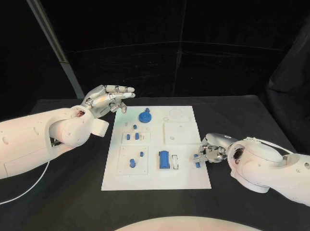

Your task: Assemble the parts on the task board

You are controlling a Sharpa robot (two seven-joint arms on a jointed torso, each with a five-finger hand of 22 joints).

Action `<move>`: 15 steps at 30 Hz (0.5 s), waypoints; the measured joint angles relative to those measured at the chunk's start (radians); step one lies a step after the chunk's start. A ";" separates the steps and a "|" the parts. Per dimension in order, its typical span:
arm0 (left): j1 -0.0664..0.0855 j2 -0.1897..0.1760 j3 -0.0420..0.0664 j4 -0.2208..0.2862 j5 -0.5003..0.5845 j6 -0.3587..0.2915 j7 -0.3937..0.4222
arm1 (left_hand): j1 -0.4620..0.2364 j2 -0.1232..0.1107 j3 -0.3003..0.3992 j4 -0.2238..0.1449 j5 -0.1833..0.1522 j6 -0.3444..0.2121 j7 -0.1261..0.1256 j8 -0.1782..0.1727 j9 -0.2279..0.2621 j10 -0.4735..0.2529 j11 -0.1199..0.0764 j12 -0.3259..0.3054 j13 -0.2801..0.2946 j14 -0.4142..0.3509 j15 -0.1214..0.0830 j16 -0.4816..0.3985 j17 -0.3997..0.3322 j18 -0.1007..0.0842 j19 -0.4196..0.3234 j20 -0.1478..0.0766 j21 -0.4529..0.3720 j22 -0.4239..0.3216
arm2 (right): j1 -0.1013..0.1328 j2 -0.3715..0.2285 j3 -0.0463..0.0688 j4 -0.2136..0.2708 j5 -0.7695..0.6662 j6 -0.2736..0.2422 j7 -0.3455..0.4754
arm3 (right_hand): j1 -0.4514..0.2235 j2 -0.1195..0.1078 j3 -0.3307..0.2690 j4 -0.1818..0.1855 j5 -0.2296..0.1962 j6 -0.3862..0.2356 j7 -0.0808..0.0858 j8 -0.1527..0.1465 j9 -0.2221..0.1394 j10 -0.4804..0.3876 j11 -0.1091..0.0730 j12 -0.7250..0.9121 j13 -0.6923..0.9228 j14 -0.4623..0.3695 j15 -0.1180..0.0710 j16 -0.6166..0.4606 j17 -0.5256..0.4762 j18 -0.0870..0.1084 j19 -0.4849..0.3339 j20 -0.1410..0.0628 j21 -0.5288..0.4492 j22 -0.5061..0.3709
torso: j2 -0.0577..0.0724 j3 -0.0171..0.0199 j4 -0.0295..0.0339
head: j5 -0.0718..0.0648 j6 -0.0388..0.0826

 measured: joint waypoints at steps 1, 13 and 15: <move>0.000 0.000 0.000 0.000 0.000 0.000 0.000 | 0.000 0.000 0.000 0.000 0.000 0.000 0.000 0.000 0.000 0.000 0.000 0.000 0.000 0.000 0.000 0.000 0.000 0.000 0.000 0.000 0.000 0.000 | 0.000 0.002 0.000 -0.001 -0.002 0.004 -0.001 | 0.002 0.002 0.000 0.000 0.000 0.000 0.000 0.000 0.001 0.000 0.000 0.000 0.002 0.000 0.000 0.000 0.001 0.000 0.000 0.000 0.000 0.000 | 0.000 0.0000 0.0000 | 0.000 0.000; 0.000 -0.001 0.000 0.000 -0.003 0.003 -0.002 | 0.000 0.000 0.000 0.000 0.000 0.000 0.000 0.000 0.000 0.000 0.000 0.000 0.000 0.000 0.000 0.000 0.000 0.000 0.000 0.000 0.000 0.000 | 0.004 0.027 0.004 -0.010 -0.040 0.054 -0.020 | 0.045 -0.001 -0.002 -0.032 0.006 0.005 0.000 0.000 0.016 0.011 0.000 0.047 0.042 0.000 0.000 0.000 0.010 0.000 0.004 -0.004 0.000 0.010 | 0.000 -0.0006 -0.0007 | 0.002 -0.005; 0.000 -0.001 0.000 0.000 -0.003 0.003 -0.002 | 0.000 0.000 0.000 0.000 0.000 0.000 0.000 0.000 0.000 0.000 0.000 0.000 0.000 0.000 0.000 0.000 0.000 0.000 0.000 0.000 0.000 0.000 | 0.004 0.036 0.005 -0.012 -0.055 0.062 -0.025 | 0.057 0.000 0.001 -0.040 0.006 0.008 0.001 -0.001 0.019 0.011 0.000 0.049 0.047 0.000 0.000 0.000 0.012 0.000 0.004 -0.004 0.000 0.011 | -0.001 -0.0007 -0.0007 | 0.002 -0.005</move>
